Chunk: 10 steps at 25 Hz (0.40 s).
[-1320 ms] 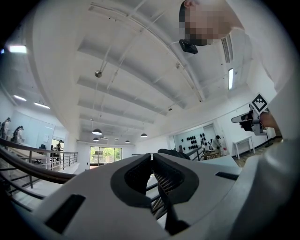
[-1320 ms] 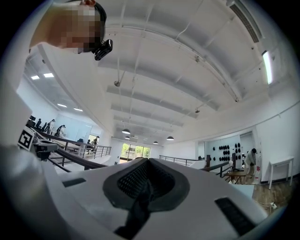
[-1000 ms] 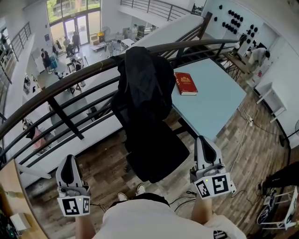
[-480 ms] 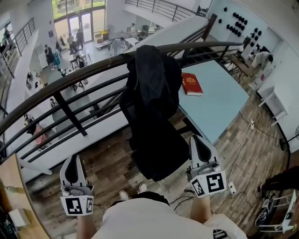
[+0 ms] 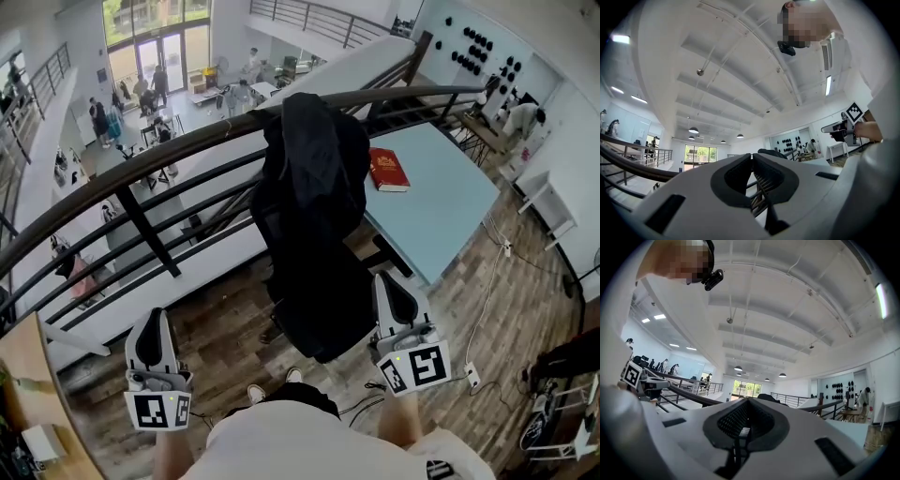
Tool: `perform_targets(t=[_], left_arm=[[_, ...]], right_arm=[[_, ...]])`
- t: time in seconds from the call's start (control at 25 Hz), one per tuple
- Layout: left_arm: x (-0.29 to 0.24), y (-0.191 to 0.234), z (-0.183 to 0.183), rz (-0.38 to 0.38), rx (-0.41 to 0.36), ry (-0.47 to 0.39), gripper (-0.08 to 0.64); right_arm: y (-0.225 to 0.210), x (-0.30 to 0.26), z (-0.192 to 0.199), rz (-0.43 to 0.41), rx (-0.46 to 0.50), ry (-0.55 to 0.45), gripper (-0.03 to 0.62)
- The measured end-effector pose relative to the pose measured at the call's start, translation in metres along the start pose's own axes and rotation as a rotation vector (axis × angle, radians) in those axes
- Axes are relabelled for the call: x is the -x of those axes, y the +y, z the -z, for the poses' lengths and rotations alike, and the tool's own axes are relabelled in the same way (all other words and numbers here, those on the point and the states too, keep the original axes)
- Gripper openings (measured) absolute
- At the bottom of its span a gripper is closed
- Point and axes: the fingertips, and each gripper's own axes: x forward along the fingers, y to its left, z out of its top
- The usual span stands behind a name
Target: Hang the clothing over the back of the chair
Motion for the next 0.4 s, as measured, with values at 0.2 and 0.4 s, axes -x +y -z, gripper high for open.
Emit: perform_targets(t=[0.2,0.4], left_arm=[[-0.006,-0.012,0.0,0.03,0.005,-0.002,0.035],[-0.003,-0.016,0.001,0.043,0.011,-0.006,0.034]], right_arm=[[0.002,0.002,-0.01,-0.008,-0.018,-0.027,0.018],[0.006,0.006,-0.011,-0.01,-0.011,-0.028,0.018]])
